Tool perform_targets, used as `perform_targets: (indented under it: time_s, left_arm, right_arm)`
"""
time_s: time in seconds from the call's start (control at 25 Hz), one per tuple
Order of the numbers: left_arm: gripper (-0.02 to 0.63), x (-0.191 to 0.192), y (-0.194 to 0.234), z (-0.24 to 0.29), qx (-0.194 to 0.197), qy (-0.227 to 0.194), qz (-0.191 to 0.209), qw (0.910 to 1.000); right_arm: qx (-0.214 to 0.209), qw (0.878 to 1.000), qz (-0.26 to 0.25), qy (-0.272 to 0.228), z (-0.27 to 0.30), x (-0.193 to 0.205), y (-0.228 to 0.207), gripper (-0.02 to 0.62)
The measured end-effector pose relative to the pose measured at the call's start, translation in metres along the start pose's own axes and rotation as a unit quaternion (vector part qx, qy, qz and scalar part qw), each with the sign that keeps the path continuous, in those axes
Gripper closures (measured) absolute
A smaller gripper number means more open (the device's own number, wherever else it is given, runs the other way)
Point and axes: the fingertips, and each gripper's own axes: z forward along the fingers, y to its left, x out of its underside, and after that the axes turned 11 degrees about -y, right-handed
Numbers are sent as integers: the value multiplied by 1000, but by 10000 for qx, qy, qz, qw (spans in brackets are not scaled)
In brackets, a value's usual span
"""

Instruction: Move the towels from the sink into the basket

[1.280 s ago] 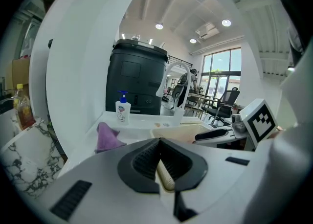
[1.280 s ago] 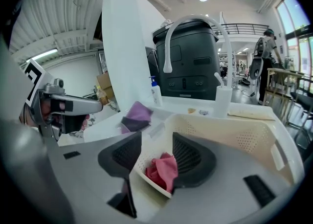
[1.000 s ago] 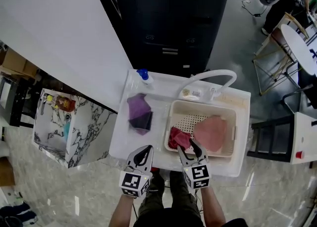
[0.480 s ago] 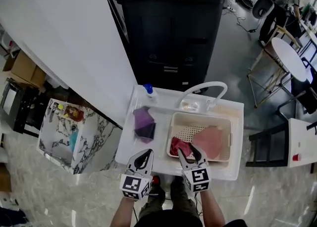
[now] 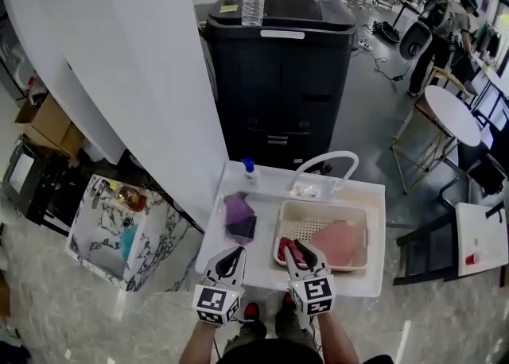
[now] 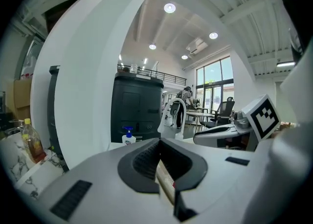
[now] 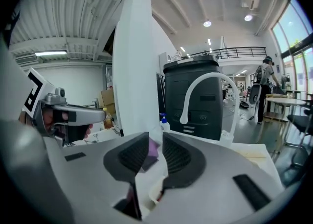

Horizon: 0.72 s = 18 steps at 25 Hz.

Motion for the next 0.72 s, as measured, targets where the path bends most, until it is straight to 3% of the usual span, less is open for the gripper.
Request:
perform_targets:
  time_s: [0.36,0.72]
  left_arm:
    - [603,-18,25,-27,24,-196,71,9998]
    - [603,-30,61,-43,29,-286,135,9995]
  right_arm:
    - [-82,9999,-102,-108,9,-12,45,543]
    - [-84,9997,-148,-167,31,-21,76,560]
